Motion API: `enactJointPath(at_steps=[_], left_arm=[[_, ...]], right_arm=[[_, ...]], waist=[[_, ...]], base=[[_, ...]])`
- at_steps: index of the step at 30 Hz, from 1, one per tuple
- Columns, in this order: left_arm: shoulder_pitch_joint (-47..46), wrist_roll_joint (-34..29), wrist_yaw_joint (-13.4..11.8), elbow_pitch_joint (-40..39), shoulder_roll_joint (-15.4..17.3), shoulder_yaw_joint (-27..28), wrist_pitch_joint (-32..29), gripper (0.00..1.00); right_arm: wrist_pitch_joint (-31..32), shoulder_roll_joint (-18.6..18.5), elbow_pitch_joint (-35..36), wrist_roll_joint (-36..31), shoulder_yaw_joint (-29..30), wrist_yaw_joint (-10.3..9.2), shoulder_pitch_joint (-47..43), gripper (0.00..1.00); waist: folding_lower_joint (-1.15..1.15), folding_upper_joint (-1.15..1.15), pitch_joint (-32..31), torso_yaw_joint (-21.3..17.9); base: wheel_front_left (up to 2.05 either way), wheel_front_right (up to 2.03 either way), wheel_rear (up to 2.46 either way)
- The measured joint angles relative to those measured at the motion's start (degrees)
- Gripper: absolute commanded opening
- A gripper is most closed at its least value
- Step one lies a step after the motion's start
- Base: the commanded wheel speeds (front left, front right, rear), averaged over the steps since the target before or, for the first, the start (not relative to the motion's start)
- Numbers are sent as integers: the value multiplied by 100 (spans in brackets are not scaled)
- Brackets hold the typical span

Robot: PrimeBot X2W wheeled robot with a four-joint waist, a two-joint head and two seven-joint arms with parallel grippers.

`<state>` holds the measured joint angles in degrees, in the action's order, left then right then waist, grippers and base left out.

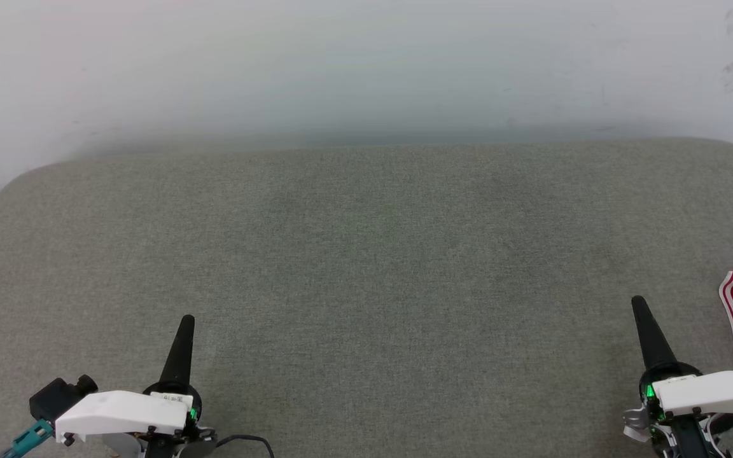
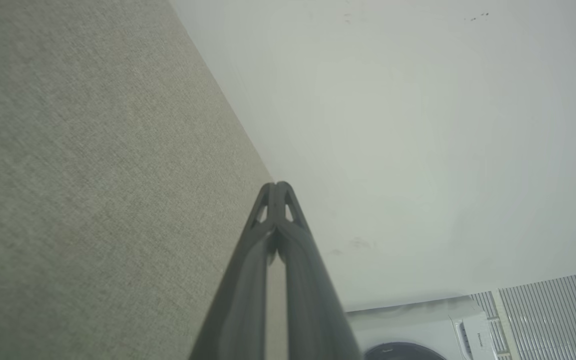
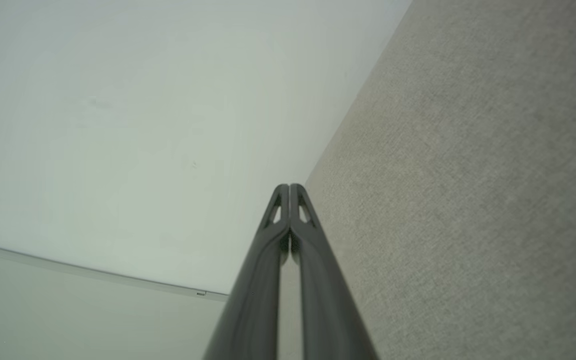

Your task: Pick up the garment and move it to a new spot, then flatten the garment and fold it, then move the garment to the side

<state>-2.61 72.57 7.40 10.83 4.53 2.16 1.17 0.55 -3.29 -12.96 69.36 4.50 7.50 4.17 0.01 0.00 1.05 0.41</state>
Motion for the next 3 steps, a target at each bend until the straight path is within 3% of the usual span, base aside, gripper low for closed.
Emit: enactJointPath(at_steps=[3], left_arm=[[-14, 146, 0, 25, 0, 18, -37, 0]], right_arm=[[35, 1, -9, 159, 14, -1, 0, 0]], waist=[[0, 0, -5, -2]], base=[[0, 0, 0]])
